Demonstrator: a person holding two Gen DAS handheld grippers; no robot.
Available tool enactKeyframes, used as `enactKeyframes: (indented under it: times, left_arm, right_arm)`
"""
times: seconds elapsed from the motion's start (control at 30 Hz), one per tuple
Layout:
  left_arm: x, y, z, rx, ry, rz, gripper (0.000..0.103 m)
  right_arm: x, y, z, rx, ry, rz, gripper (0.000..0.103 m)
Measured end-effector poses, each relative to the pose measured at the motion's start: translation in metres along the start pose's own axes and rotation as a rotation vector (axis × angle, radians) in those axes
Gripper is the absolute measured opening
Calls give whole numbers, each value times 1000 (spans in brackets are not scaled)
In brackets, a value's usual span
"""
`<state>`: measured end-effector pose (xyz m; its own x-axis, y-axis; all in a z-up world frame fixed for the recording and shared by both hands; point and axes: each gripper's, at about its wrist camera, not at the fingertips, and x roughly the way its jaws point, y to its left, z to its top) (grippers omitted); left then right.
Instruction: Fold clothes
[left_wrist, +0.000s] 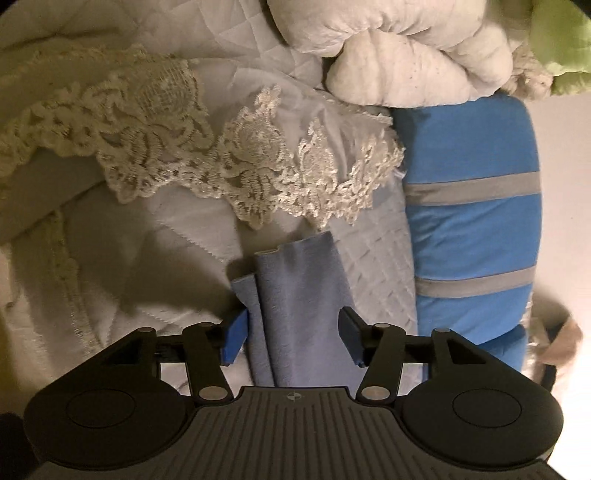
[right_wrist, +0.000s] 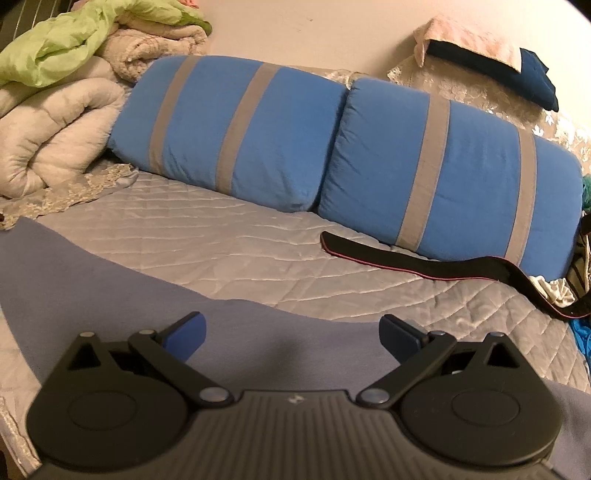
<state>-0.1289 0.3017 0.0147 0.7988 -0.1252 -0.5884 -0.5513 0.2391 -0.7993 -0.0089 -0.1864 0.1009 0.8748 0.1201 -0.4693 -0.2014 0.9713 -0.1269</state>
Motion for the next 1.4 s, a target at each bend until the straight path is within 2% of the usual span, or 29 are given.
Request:
enactKeyframes:
  times: [0.03,0.07,0.1,0.13,0.23,0.33,0.43,0.53,0.63,0.77,0.97,1.03,1.1,1.13,1.17,1.23,1.27,1.33,1.4]
  left_arm:
    - [0,1,-1,-4,-12,-13,50]
    - [0,2,-3,-7,-24,-21,42]
    - [-1,2,-5,-6,-34,-17,30]
    - [1,3,-7,0,-40,-1,6]
    - [-6,-6,-15,60,-74,44,6]
    - [-23,-44,-29,243,-144,64,6]
    - [-47,-95,-56,464,-222,28,6]
    - [-66,-144,-98,697,-271,-22,6]
    - [-74,-184,-144,876,-263,-65,6]
    - [-71,-224,-202,1056,-220,-123,6]
    - [-53,-245,-282,1230,-128,-165,6]
    - [-35,-246,-300,1248,-47,-187,9]
    - [-16,-245,-313,1245,62,-227,24]
    - [-8,-244,-313,1229,131,-268,36]
    - [-3,-244,-312,1223,164,-300,43]
    - [-1,-242,-307,1239,136,-332,49]
    - [0,-242,-303,1247,97,-330,58]
    - [2,-239,-292,1257,19,-320,69]
    - [8,-232,-279,1281,-62,-293,74]
  right_arm:
    - [-1,0,-1,4,2,0,103]
    - [-2,0,-2,7,4,0,103]
    - [-3,0,-2,10,6,-1,103]
    - [-3,-1,-2,12,6,-5,103]
    - [-5,-2,-2,18,5,-17,103]
    - [-7,-2,-2,22,3,-28,103]
    - [-7,-4,-3,18,1,-34,103]
    - [-7,-6,-5,15,2,-42,103]
    - [-7,-12,-7,23,7,-58,103]
    - [-5,-22,-12,39,17,-81,103]
    - [-3,-39,-22,69,45,-116,103]
    - [-2,-44,-25,75,55,-126,103]
    - [-3,-47,-27,74,63,-134,103]
    - [-3,-47,-28,70,67,-137,103]
    - [-4,-48,-29,62,67,-140,103]
    - [-5,-47,-31,36,66,-145,103]
    - [-5,-46,-32,20,65,-146,103]
    - [-3,-40,-32,-19,63,-134,103]
    - [-4,-32,-33,-70,52,-105,103]
